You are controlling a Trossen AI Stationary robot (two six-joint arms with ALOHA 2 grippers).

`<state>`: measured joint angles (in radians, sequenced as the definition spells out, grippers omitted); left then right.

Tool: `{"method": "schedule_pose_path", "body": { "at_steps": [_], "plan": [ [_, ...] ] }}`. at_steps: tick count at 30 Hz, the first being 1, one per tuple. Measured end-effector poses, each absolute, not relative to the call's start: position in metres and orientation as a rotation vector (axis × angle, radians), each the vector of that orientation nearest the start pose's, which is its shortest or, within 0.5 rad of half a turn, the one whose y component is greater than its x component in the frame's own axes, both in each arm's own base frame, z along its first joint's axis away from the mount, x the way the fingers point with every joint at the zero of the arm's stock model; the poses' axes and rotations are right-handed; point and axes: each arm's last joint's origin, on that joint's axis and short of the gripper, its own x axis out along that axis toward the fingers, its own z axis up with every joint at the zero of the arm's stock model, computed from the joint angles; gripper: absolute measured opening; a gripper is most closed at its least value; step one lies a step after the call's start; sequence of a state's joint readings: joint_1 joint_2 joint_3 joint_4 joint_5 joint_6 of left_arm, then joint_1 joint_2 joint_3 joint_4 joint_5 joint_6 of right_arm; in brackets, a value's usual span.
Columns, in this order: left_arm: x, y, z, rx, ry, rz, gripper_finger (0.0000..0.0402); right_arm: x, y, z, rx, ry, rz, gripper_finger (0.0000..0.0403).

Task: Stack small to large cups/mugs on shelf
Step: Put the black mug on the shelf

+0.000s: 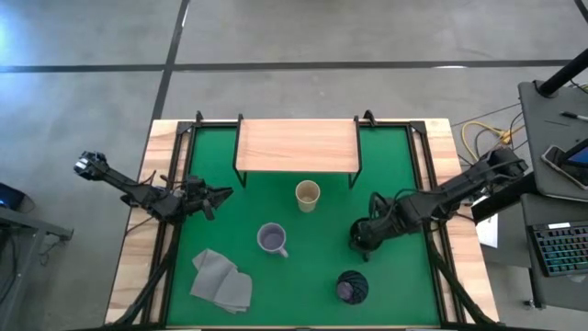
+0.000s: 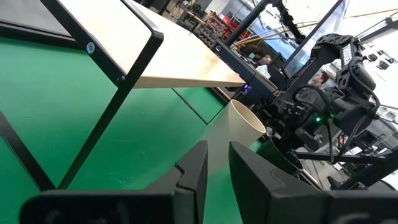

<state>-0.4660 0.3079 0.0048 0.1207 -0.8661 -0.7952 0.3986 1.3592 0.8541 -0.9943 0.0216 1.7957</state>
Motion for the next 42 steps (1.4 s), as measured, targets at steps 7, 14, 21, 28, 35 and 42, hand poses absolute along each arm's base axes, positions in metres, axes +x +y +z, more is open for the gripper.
{"method": "schedule_pose_path", "body": {
  "at_steps": [7,14,21,28,35,42],
  "plan": [
    [0.104,-0.027,0.152,-0.669,-0.023,0.434,0.0052,0.215,0.063,0.229,1.038,1.22,-0.892,0.0017],
    [0.104,-0.027,0.152,-0.67,-0.024,0.434,0.0052,0.231,0.022,0.293,0.944,1.15,-0.836,0.0016],
    [0.104,-0.027,0.152,-0.67,-0.023,0.434,0.0052,0.24,-0.019,0.344,0.876,1.054,-0.779,0.0016],
    [0.104,-0.027,0.152,-0.67,-0.024,0.434,0.0052,0.271,-0.087,0.365,0.669,1.096,-0.786,0.0015],
    [0.104,-0.027,0.152,-0.672,-0.025,0.434,0.0052,0.297,-0.155,0.357,0.667,1.231,-0.78,0.0015],
    [0.104,-0.027,0.152,-0.68,-0.027,0.433,0.0052,0.295,-0.177,0.369,0.698,1.221,-0.819,0.0015]
  ]
}}
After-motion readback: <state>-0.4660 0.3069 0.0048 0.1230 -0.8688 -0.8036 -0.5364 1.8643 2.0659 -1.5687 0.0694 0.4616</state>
